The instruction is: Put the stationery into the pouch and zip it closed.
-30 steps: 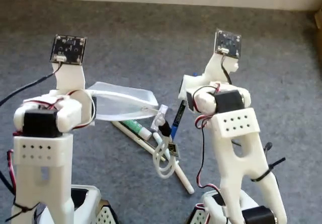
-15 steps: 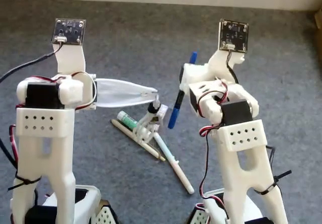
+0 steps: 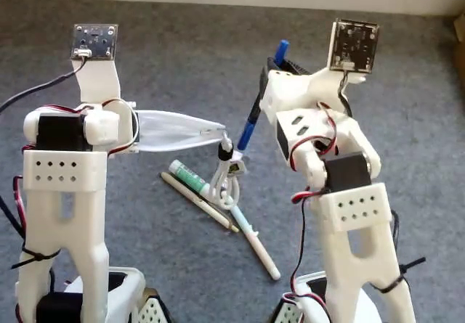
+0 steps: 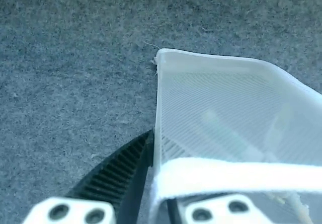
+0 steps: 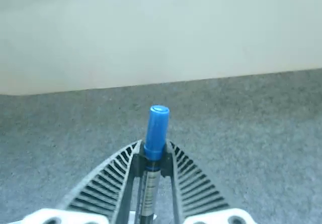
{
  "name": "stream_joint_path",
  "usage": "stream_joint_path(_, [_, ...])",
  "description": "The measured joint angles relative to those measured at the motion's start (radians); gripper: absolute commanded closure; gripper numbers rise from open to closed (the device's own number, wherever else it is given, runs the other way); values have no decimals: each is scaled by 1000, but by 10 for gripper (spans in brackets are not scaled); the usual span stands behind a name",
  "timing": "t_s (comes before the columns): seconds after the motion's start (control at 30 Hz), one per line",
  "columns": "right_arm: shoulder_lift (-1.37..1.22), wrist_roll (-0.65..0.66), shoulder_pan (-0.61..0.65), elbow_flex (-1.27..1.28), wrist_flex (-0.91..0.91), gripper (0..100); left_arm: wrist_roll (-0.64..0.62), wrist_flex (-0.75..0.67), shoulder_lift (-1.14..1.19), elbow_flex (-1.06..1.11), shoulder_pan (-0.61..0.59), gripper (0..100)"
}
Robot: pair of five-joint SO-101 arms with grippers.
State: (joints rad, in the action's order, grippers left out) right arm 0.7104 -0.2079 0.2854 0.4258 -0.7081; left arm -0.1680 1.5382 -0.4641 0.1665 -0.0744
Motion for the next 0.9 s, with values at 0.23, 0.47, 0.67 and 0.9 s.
stream_joint_path(0.23, [106,160,31,-61,3,994,-9,-5,0,0,0,993])
stream_joint_path(0.47, [169,235,175,-140,3,994,-9,-5,9,-38,2,993])
stream_joint_path(0.67, [176,244,256,-227,3,994,-21,-14,9,-55,2,993])
stream_joint_path(0.9, [176,247,351,-295,5,994,-29,-31,25,-55,34,993])
